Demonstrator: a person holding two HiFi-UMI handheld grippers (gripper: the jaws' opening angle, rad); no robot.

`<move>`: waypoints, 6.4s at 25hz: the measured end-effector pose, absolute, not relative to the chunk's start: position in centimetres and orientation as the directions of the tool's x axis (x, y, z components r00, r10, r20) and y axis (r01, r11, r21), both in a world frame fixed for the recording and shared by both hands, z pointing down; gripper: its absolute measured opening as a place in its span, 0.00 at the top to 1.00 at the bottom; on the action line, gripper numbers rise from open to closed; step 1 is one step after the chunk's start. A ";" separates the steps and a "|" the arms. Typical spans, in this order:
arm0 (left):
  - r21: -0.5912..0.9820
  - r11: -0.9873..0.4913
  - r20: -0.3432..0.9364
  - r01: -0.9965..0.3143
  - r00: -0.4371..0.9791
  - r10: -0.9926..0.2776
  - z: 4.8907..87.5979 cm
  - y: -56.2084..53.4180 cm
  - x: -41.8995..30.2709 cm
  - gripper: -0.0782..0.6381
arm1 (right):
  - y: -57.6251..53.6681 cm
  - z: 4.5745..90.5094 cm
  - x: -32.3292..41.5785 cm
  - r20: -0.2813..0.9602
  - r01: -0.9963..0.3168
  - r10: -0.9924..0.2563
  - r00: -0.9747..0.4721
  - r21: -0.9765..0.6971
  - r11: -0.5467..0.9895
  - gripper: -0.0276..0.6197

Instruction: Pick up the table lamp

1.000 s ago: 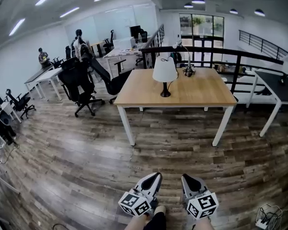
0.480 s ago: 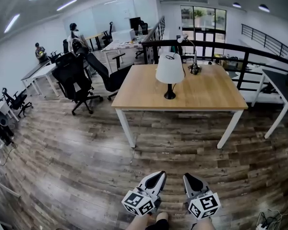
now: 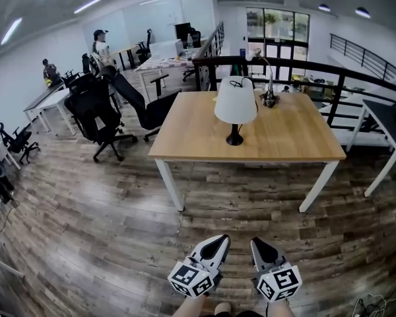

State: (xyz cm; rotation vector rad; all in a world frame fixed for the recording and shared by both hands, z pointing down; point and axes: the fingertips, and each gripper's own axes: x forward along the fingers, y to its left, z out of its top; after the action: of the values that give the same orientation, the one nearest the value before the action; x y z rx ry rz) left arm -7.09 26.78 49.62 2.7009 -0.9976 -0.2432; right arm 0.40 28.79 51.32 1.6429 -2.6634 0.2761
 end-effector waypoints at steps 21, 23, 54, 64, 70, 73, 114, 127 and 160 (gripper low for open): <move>0.289 -0.727 -0.046 -0.623 0.749 -0.661 49.8 12.1 -3.5 0.88 | 13.0 51.8 2.6 0.097 -0.862 -0.861 -0.499 -0.154 0.482 0.89; 0.288 -0.729 -0.051 -0.622 0.750 -0.660 49.6 10.6 -3.0 0.88 | 11.3 51.7 2.9 0.097 -0.860 -0.859 -0.503 -0.156 0.486 0.89; 0.346 -0.654 -0.008 -0.673 0.694 -0.719 51.5 0.6 -1.0 0.88 | 0.3 54.9 3.4 0.144 -0.788 -0.777 -0.612 -0.196 0.584 0.89; 0.384 -0.672 -0.053 -0.633 0.712 -0.700 50.6 -6.3 1.0 0.88 | -5.9 54.0 5.2 0.145 -0.812 -0.800 -0.582 -0.168 0.560 0.89; 0.390 -0.702 -0.068 -0.596 0.741 -0.668 49.9 -10.3 2.5 0.88 | -9.6 53.5 5.8 0.151 -0.822 -0.809 -0.568 -0.158 0.547 0.89; 0.405 -0.704 -0.070 -0.584 0.748 -0.660 49.7 -12.4 2.7 0.88 | -11.6 53.3 6.0 0.153 -0.824 -0.811 -0.565 -0.157 0.544 0.89; 0.537 -0.830 -0.603 0.151 0.757 -0.252 46.4 -25.6 1.6 0.71 | -23.8 61.3 5.0 0.280 -0.835 -0.787 -0.550 -0.168 0.524 0.89; 0.520 -0.832 -0.663 0.193 0.705 -0.251 45.0 -26.7 1.5 0.81 | -25.9 60.3 5.9 0.253 -0.849 -0.810 -0.529 -0.168 0.502 0.89; 0.562 -0.812 -0.650 0.156 0.691 -0.316 41.4 -36.3 3.4 0.86 | -36.5 58.1 6.6 0.313 -0.869 -0.810 -0.495 -0.192 0.457 0.75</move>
State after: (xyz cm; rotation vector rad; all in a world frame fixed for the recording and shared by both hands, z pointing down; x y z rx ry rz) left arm 3.36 -36.26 41.35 2.3015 -0.1221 -1.0345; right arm 6.59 -36.54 58.08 1.4719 -2.5261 0.4903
